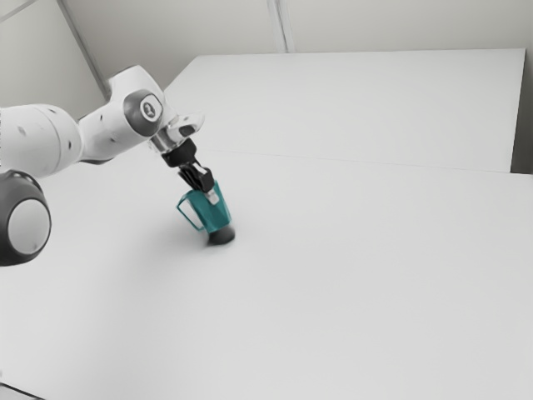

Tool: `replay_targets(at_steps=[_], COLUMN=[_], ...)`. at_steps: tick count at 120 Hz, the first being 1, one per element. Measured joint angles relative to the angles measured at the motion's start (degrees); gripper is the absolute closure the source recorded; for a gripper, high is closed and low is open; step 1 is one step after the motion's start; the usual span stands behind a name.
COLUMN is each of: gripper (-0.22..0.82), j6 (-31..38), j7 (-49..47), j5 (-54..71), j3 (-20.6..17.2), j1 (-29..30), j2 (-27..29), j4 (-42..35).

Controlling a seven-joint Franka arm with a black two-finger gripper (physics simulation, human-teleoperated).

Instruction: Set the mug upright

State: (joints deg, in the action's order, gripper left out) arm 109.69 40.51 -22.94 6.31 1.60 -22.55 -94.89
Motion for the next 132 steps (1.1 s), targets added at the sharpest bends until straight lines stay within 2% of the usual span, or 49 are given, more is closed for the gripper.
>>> replay_targets(at_steps=[58,110,114,132], gripper=[0.78,0.78,0.74,0.41], j6=[18.86,25.01,25.12,25.35], j7=[-5.46,-8.75,-8.87,-9.06], j5=[14.19,18.71,19.02,19.5], j3=[0.01,0.02,0.02,0.02], j1=[-7.85,-9.12,-9.14,-9.4], j2=[-2.55,-5.8,-5.84,-5.88], j4=[-0.28,-0.35,-0.34,-0.32])
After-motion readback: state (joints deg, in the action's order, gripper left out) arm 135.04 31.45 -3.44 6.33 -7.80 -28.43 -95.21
